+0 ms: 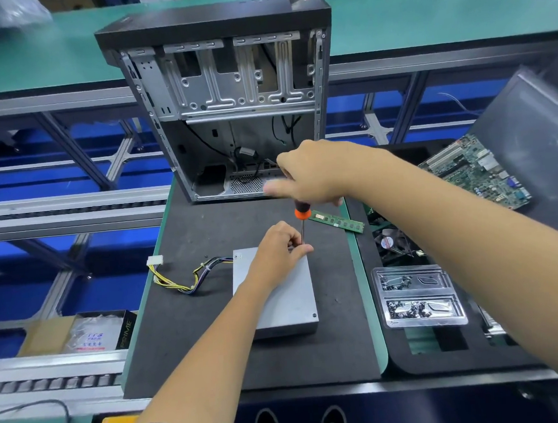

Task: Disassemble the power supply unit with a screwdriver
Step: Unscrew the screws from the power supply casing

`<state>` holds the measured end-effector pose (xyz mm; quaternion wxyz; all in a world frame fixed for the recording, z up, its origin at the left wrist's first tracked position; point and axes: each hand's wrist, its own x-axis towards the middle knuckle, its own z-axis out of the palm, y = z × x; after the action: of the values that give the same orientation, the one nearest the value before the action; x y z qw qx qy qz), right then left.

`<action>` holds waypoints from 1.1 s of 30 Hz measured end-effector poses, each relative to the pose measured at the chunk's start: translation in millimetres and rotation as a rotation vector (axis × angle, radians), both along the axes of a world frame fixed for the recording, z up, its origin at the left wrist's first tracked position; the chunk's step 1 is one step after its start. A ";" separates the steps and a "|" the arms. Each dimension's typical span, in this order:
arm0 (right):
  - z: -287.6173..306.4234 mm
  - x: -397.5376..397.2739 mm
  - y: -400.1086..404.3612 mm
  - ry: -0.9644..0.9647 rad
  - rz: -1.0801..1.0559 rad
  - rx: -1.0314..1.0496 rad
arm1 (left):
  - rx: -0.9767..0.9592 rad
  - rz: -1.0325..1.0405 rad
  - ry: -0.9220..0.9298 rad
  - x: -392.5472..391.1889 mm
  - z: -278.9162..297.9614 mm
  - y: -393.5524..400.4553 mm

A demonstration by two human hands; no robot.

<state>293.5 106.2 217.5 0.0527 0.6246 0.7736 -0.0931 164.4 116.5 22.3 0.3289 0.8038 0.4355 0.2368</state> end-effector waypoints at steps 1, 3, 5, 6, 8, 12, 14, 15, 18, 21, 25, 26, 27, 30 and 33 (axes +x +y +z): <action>-0.5 -0.6 1.1 -0.031 -0.002 0.019 | 0.002 -0.002 0.011 0.0 -0.1 -0.1; -2.0 -0.7 2.3 0.010 0.013 0.044 | 0.001 -0.002 0.024 0.2 0.2 -0.2; -0.4 0.9 1.6 0.112 0.036 -0.009 | 0.001 0.002 0.021 0.4 1.2 -0.3; 1.9 2.3 1.0 0.141 0.053 -0.036 | 0.001 0.004 0.017 0.2 1.4 -0.3; 6.8 5.5 -0.3 0.159 0.081 -0.080 | 0.000 0.004 0.008 -0.3 0.7 -0.6; 13.6 6.8 -2.4 0.264 0.099 -0.176 | 0.001 0.002 -0.002 -0.5 -0.2 -0.4; 12.9 5.4 -3.0 0.306 0.099 -0.194 | 0.007 0.001 -0.004 -0.5 0.5 -0.6; 11.6 4.6 -3.2 0.307 0.102 -0.189 | 0.011 0.002 -0.002 -0.7 0.9 -1.0; 5.5 2.5 -3.1 0.136 0.095 -0.095 | 0.012 -0.004 -0.009 -1.4 0.9 -1.5; 4.1 -0.7 1.5 -0.073 0.007 -0.017 | 0.007 -0.011 -0.001 -1.5 1.5 -1.9; 2.2 -0.1 3.4 0.061 0.094 -0.051 | 0.001 -0.007 0.007 -1.6 1.6 -0.6; 5.6 0.9 1.8 0.107 0.113 -0.066 | 0.003 -0.008 0.007 -1.4 1.7 -0.2; 8.3 2.1 0.7 0.139 0.130 -0.083 | 0.003 -0.011 0.008 -1.3 1.6 0.0; 11.2 2.6 -0.6 0.168 0.145 -0.120 | -0.004 -0.012 0.011 -1.0 1.2 -0.3; 7.7 0.5 0.4 0.087 0.080 -0.099 | -0.008 -0.005 0.009 -0.6 0.5 -1.0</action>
<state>293.9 106.6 225.2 0.0534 0.5850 0.7941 -0.1562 163.7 115.6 22.8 0.3309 0.8045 0.4359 0.2308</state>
